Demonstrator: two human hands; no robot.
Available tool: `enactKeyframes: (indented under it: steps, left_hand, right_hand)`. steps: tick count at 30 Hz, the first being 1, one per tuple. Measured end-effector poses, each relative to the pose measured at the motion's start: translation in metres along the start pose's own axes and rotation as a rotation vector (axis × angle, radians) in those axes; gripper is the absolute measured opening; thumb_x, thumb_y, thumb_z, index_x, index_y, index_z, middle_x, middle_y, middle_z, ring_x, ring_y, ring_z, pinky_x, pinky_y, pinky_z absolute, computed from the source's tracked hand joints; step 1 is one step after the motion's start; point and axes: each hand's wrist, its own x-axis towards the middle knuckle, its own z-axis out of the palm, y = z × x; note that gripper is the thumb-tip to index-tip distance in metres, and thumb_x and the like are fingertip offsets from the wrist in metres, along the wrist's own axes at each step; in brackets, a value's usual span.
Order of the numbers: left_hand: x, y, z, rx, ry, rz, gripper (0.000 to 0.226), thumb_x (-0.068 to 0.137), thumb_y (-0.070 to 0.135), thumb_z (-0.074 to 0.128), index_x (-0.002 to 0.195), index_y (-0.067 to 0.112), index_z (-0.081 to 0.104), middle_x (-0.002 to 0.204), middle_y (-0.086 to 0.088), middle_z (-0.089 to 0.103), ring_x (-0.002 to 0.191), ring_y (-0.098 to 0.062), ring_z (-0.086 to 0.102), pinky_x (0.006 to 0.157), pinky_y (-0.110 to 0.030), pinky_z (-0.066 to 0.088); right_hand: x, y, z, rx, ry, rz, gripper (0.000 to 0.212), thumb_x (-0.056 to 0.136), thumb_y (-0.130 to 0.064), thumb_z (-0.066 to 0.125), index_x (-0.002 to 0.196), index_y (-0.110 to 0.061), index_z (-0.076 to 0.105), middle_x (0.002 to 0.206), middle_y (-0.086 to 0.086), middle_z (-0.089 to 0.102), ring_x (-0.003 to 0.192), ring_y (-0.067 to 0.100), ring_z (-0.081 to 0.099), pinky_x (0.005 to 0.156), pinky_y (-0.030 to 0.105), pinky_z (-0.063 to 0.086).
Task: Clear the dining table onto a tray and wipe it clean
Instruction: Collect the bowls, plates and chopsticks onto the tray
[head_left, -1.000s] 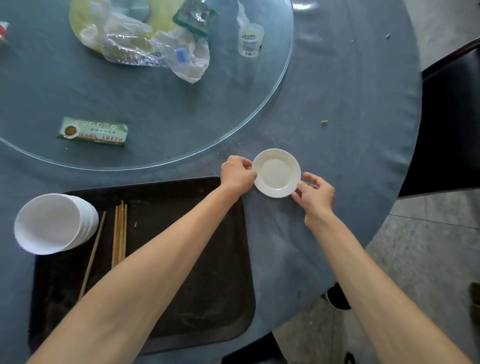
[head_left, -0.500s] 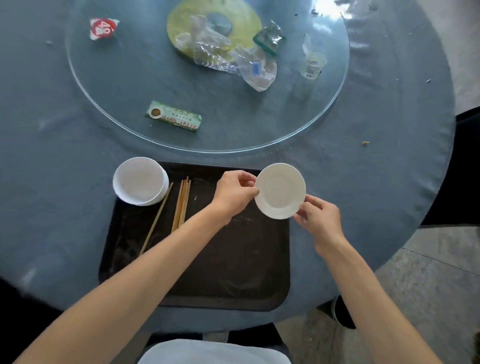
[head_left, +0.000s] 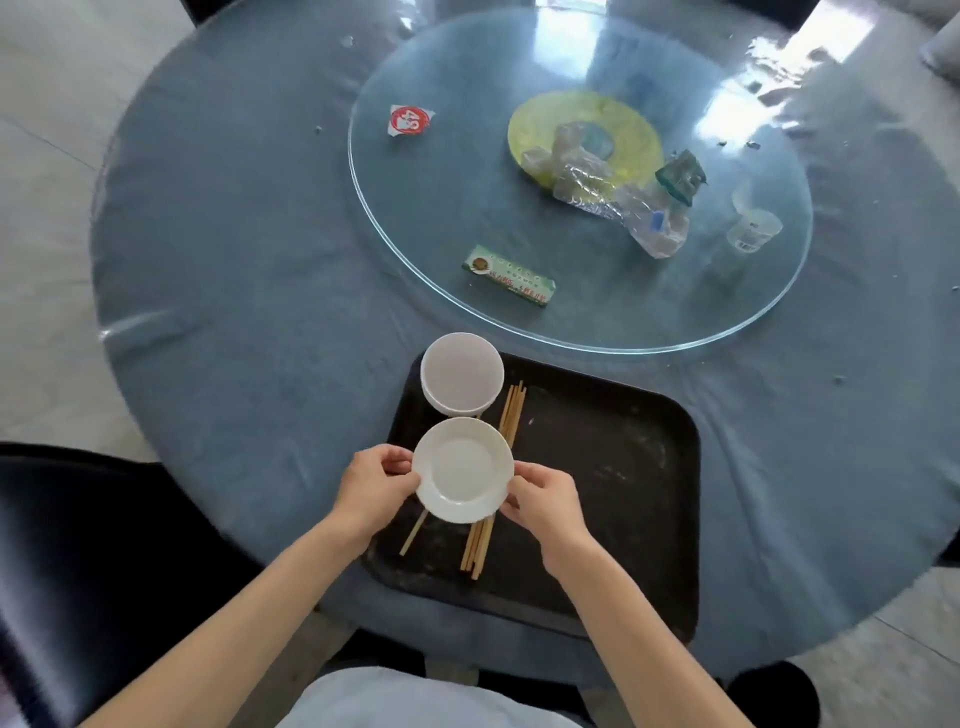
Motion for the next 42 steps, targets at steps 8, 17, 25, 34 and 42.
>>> enactKeyframes:
  steps: [8,17,25,34,42]
  left_hand:
    - [0.021,-0.042,-0.055,-0.044,0.05,-0.084,0.019,0.085,0.005,0.065,0.099,0.017,0.068,0.097,0.0,0.069,0.094,-0.016,0.066,0.068,-0.024,0.049]
    - [0.029,-0.052,-0.06,-0.07,0.021,-0.08,0.02,0.085,0.006,0.067,0.103,0.016,0.069,0.099,-0.002,0.07,0.098,-0.017,0.066,0.081,-0.029,0.053]
    - [0.033,-0.054,-0.065,-0.097,0.059,-0.075,0.018,0.085,0.004,0.067,0.1,0.014,0.07,0.098,-0.004,0.07,0.098,-0.02,0.067,0.085,-0.031,0.055]
    - [0.023,-0.052,-0.044,-0.016,0.014,-0.031,0.02,0.084,0.01,0.073,0.1,0.022,0.074,0.096,0.004,0.073,0.095,-0.012,0.069,0.089,-0.036,0.059]
    - [0.014,-0.047,-0.023,-0.013,0.146,-0.09,0.027,0.083,0.004,0.07,0.105,0.017,0.079,0.091,0.005,0.075,0.091,-0.012,0.069,0.083,-0.025,0.053]
  right_hand:
    - [0.001,0.014,0.074,-0.078,-0.077,0.024,0.038,0.098,-0.006,0.062,0.134,-0.014,0.066,0.109,-0.003,0.075,0.099,0.011,0.071,0.087,0.027,0.061]
    - [0.005,0.022,0.078,-0.074,-0.062,0.032,0.035,0.099,-0.008,0.064,0.133,-0.014,0.066,0.1,-0.01,0.075,0.096,0.008,0.071,0.082,0.02,0.059]
    - [0.007,0.02,0.087,-0.079,-0.099,0.044,0.033,0.099,-0.007,0.063,0.13,-0.014,0.068,0.092,-0.011,0.076,0.092,0.01,0.073,0.073,0.018,0.06]
    - [0.005,0.036,0.064,-0.152,0.008,0.024,0.034,0.098,-0.009,0.066,0.131,-0.015,0.069,0.114,-0.002,0.074,0.11,0.017,0.068,0.102,0.043,0.056]
    - [0.005,0.044,0.06,-0.175,0.07,0.03,0.028,0.095,-0.008,0.071,0.122,-0.016,0.074,0.114,-0.001,0.075,0.114,0.022,0.067,0.102,0.049,0.055]
